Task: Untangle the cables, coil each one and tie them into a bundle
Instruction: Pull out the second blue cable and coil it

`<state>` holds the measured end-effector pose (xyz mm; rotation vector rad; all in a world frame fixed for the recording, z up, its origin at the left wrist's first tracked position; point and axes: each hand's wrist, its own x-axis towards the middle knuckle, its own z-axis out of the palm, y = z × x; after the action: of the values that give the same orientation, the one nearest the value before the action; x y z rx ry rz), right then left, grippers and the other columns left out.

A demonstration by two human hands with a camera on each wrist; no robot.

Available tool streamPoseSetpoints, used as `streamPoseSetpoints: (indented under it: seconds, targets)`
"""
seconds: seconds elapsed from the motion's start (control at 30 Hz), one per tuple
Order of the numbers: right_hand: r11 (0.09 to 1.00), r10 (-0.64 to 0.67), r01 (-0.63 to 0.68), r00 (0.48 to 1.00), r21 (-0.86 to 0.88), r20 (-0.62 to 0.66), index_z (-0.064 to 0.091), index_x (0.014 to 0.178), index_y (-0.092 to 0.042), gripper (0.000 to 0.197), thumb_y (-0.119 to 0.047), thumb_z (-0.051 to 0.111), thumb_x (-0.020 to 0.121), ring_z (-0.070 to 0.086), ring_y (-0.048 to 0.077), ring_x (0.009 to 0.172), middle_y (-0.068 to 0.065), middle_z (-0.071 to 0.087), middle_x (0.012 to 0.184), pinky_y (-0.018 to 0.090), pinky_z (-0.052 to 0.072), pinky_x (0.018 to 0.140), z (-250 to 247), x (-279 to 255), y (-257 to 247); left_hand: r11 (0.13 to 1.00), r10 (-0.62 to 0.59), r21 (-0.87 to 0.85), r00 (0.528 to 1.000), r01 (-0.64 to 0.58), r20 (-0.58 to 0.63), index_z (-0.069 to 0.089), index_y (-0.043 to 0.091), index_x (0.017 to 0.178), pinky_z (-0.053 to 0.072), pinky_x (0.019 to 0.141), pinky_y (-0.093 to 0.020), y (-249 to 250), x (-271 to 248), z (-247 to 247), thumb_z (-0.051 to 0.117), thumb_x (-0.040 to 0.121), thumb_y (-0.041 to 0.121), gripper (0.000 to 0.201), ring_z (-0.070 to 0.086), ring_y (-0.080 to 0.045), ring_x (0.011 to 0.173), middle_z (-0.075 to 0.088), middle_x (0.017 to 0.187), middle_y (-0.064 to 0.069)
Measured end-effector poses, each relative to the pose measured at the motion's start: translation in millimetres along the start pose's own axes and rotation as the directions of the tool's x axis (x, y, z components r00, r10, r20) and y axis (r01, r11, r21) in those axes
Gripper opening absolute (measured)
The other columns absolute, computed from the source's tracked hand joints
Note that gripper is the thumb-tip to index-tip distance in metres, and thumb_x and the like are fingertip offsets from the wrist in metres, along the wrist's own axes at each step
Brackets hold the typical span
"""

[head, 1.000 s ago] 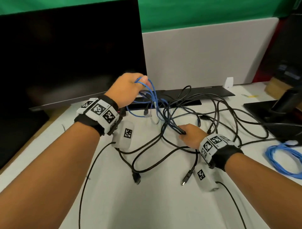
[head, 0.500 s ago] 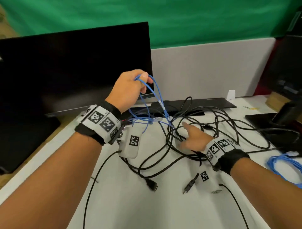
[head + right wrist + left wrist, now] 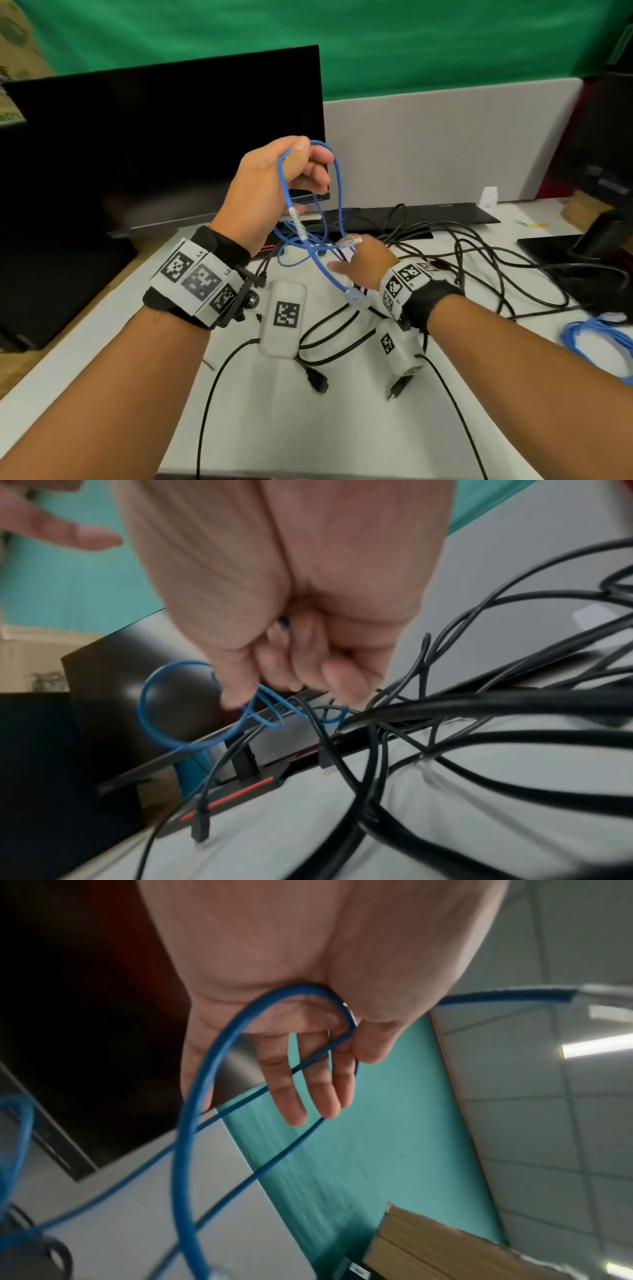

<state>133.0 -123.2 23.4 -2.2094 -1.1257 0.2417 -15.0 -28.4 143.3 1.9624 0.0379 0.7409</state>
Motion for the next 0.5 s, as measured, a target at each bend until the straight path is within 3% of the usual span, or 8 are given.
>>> streamPoseSetpoints:
  seconds: [0.07,0.17,0.3,0.4,0.47,0.5]
  targets:
    - [0.983,0.07,-0.042,0.985,0.181,-0.155,0.069,0.086,-0.012,0.025,-0.031,0.058,0.097,0.05,0.019,0.064,0.006,0.061,0.07,0.029,0.038,0.063,-6,3,-1,0.996,0.038,0.077,0.998,-0.034,-0.045,0.065,0.009,0.106,0.053,0.076,-0.027,-12,-1,-7,0.039,0.108,0.016,0.027,0.065,-0.019,0.089,0.065,0.094,-0.01]
    - [0.899,0.253,-0.085,0.901,0.43,-0.352,0.071,0.08,-0.006,0.037,-0.034,0.054,0.099,0.039,0.016,0.049,-0.009,0.042,0.041,0.028,0.035,0.054,-34,4,-5,0.927,-0.033,0.375,0.999,0.022,0.022,0.07,0.005,0.104,0.052,0.09,-0.035,-40,-6,-10,0.057,0.098,0.006,0.014,0.065,-0.023,0.098,0.07,0.104,-0.011]
    - [0.781,0.367,-0.027,0.829,0.624,-0.422,0.063,0.097,0.008,0.038,-0.029,0.058,0.094,0.029,0.017,0.051,-0.001,0.029,0.055,0.028,0.033,0.048,-80,3,-15,0.758,-0.218,0.649,0.963,0.063,0.161,0.065,0.024,0.106,0.044,0.07,-0.026,-75,-19,-9,0.076,0.086,0.026,0.022,0.054,-0.01,0.075,0.06,0.087,0.006]
    - [0.789,0.291,0.108,0.801,0.604,-0.523,0.063,0.077,-0.012,0.021,-0.027,0.063,0.092,0.031,0.013,0.045,0.01,0.044,0.062,0.025,0.035,0.047,-109,-4,-30,0.686,-0.283,0.721,0.949,0.098,0.14,0.061,0.03,0.108,0.045,0.069,-0.029,-87,-18,-5,0.073,0.086,0.039,0.026,0.051,-0.009,0.073,0.054,0.083,0.011]
    - [0.794,0.207,0.223,0.776,0.566,-0.596,0.055,0.068,-0.02,0.028,-0.028,0.066,0.093,0.034,0.011,0.043,0.016,0.051,0.063,0.025,0.038,0.044,-123,-10,-42,0.622,-0.297,0.777,0.947,0.095,0.122,0.061,0.027,0.114,0.048,0.075,-0.033,-93,-15,-3,0.069,0.09,0.039,0.028,0.054,-0.016,0.08,0.056,0.089,0.007]
    - [0.78,0.162,0.288,0.764,0.555,-0.625,0.052,0.066,-0.022,0.03,-0.028,0.067,0.092,0.035,0.01,0.043,0.011,0.049,0.06,0.026,0.038,0.045,-128,-14,-48,0.575,-0.317,0.813,0.941,0.092,0.117,0.059,0.027,0.117,0.05,0.078,-0.035,-95,-13,-2,0.066,0.091,0.039,0.03,0.056,-0.019,0.085,0.059,0.094,0.004]
